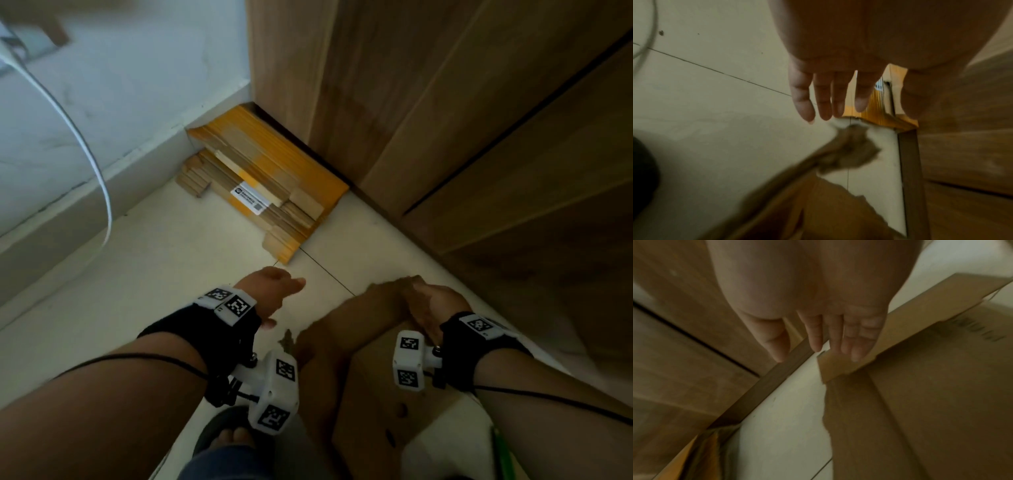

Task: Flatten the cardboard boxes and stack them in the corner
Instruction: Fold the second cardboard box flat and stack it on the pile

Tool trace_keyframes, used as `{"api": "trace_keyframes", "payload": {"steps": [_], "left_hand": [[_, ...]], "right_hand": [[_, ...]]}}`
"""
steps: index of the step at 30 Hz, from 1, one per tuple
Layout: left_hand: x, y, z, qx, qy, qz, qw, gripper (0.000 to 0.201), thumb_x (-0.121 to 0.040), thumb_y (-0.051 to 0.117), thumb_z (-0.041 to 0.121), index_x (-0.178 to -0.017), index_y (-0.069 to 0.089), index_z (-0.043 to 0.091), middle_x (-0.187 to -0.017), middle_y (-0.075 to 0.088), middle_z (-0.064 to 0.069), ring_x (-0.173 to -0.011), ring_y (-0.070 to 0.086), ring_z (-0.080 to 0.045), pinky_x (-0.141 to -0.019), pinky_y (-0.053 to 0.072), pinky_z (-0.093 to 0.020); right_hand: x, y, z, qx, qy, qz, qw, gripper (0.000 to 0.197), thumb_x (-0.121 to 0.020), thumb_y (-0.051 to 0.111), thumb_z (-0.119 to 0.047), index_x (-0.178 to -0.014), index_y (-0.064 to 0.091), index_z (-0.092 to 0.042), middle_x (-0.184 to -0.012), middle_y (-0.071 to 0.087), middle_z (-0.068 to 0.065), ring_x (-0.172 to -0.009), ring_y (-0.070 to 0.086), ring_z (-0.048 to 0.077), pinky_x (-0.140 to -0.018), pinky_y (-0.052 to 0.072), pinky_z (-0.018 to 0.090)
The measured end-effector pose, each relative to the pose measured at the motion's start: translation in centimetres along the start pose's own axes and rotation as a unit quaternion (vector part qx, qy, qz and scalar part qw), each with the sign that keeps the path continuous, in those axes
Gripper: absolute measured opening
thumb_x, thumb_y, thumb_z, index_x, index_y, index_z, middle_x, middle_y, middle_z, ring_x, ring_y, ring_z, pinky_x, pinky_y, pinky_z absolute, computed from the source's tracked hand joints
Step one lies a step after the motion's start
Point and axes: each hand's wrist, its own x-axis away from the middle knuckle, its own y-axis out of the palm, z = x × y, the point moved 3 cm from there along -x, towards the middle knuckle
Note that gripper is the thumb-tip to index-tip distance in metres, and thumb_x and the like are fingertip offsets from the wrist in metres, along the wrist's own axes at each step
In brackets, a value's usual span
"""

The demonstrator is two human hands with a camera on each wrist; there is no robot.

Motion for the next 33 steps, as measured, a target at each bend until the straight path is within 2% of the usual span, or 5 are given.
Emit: {"api": "trace_keyframes", "payload": {"steps": [3, 9, 19, 29, 33], "left_hand": [[0.9, 0.7, -1.0, -0.031, -0.02, -0.025, 0.999, 0.054, -0.079, 0.065, 0.044, -0.128, 0.052, 0.025, -0.123, 0.057, -0.003, -0.108, 0.055, -0.02, -0.074, 0.055, -0.036], [2.4, 0.5, -2.6, -0.05, -0.057, -0.05, 0.996, 0.066, -0.079, 0.068, 0.035, -0.139, 0.041, 0.023, -0.123, 0.057, -0.011, -0.107, 0.059, -0.027, -0.084, 0.055, -0.045], [3.5, 1.7, -2.6, -0.063, -0.03, -0.045, 0.997, 0.055, -0.088, 0.05, 0.001, -0.137, 0.042, 0.025, -0.118, 0.062, -0.02, -0.087, 0.065, -0.03, -0.078, 0.058, -0.042], [2.6, -1.3, 1.6, 0.064, 0.016, 0.067, 0.996, 0.03, -0.091, 0.036, 0.002, -0.091, 0.063, 0.017, -0.075, 0.051, -0.011, -0.055, 0.046, -0.018, -0.041, 0.054, -0.026], [2.2, -2.3, 1.6, 0.059, 0.028, 0.087, 0.994, 0.031, -0.091, 0.038, 0.004, -0.08, 0.062, 0.019, -0.076, 0.052, -0.011, -0.051, 0.046, -0.017, -0.039, 0.054, -0.025]], "right_hand": [[0.2, -2.1, 2.0, 0.082, 0.008, 0.039, 0.996, 0.053, -0.091, 0.052, -0.041, -0.122, 0.06, 0.001, -0.1, 0.06, 0.016, -0.069, 0.055, 0.023, -0.067, 0.041, 0.027], [1.0, -4.8, 5.9, 0.198, 0.059, 0.089, 0.974, 0.069, -0.088, 0.058, -0.03, -0.146, 0.029, -0.006, -0.145, 0.04, 0.021, -0.129, 0.043, 0.037, -0.106, 0.033, 0.04], [0.0, -4.4, 7.9, 0.206, 0.046, 0.059, 0.976, 0.078, -0.084, 0.066, -0.008, -0.148, 0.021, -0.002, -0.149, 0.034, 0.023, -0.134, 0.037, 0.037, -0.108, 0.031, 0.038], [-2.9, -2.8, 8.2, 0.301, 0.022, 0.043, 0.952, 0.063, -0.089, 0.06, -0.019, -0.144, 0.031, -0.006, -0.14, 0.046, 0.021, -0.125, 0.047, 0.036, -0.104, 0.037, 0.04], [-3.5, -1.6, 7.7, 0.364, 0.029, 0.055, 0.929, 0.082, -0.071, 0.072, -0.038, -0.138, 0.034, -0.012, -0.136, 0.048, 0.018, -0.122, 0.048, 0.036, -0.105, 0.039, 0.048]]}}
